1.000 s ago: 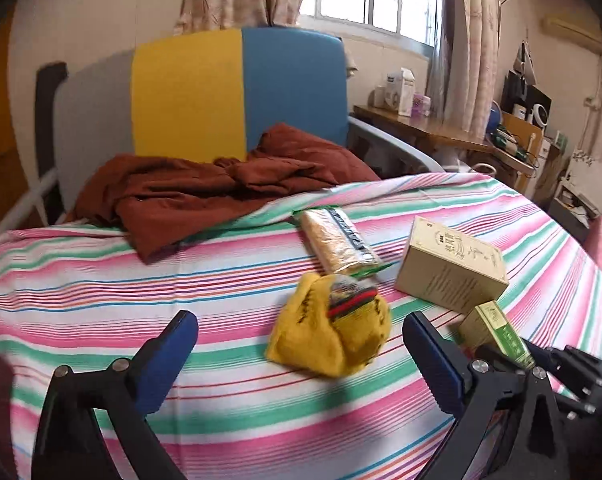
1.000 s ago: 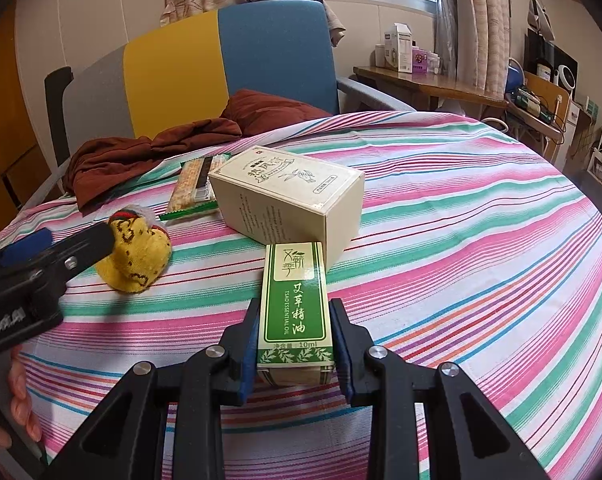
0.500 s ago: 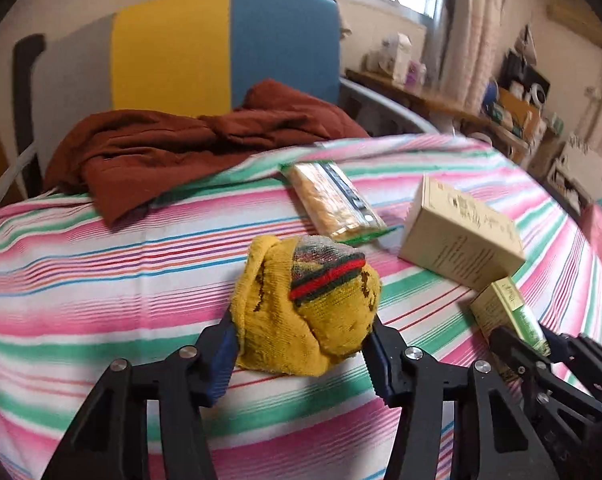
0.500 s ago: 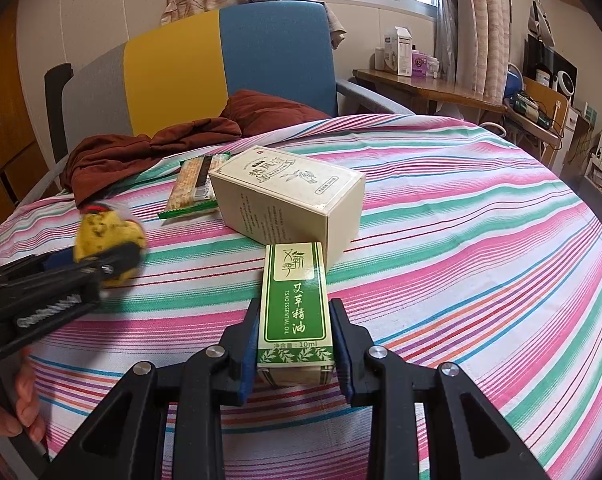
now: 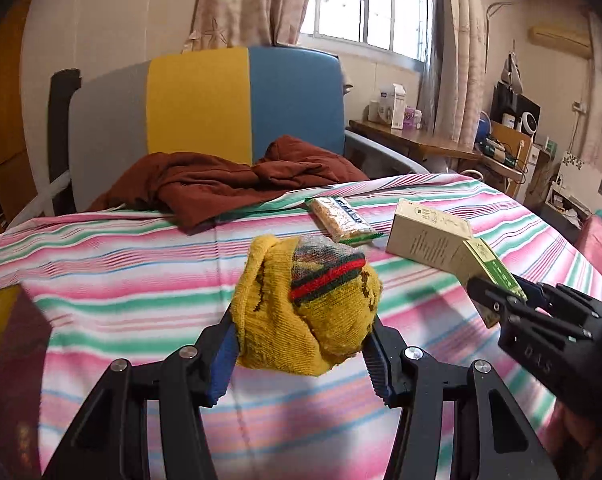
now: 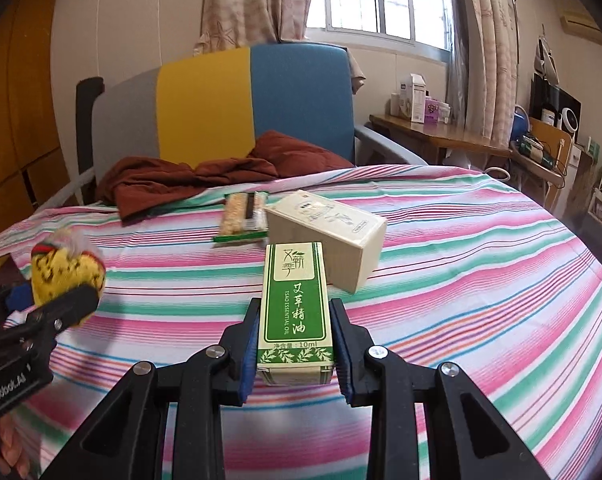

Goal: Organize objects
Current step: 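Carry the knit toy and green box over the gold tray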

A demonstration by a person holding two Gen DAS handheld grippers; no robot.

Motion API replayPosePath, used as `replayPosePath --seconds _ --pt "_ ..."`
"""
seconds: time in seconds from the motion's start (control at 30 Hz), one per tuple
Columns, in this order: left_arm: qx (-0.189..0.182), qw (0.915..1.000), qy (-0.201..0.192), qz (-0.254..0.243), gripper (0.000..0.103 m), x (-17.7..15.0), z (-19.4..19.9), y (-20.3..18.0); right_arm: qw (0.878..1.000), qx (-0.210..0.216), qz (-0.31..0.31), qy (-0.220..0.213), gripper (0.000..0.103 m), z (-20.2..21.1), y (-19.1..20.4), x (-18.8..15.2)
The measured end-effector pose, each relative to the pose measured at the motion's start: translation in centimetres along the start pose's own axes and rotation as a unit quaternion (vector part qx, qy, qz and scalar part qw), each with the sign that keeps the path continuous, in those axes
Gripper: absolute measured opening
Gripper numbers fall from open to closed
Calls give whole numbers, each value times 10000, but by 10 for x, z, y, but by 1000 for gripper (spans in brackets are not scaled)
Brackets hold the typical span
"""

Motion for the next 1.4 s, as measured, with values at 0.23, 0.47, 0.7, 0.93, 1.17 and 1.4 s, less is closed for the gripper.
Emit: replayPosePath --seconds 0.23,0.47,0.7,0.93,1.17,1.4 --pt "53 9997 24 248 56 -18 37 18 9994 301 -69 132 31 17 16 -8" --pt "-162 9993 -104 309 56 -31 85 33 9961 813 19 331 31 34 56 -18" --pt "-175 9981 -231 550 56 -35 128 64 9908 1264 287 390 31 51 106 -22" --pt "82 9955 -326 891 57 -48 168 115 9792 1861 684 440 31 68 175 -15" --pt "574 9862 -252 1533 58 -66 190 192 9624 2442 1037 576 31 73 248 -2" --pt "938 9732 -38 2101 59 -78 190 259 9451 2777 1387 1023 31 57 319 8"
Point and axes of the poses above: each gripper's, at about its wrist camera, not at the fingertips, and z roughly against the way its jaws point, y to its left, x to its top, the point moved 1 cm from there along -z, roughly the way its jaws point, and after that the axes turned 4 degrees about y, right-handed, at the moved point
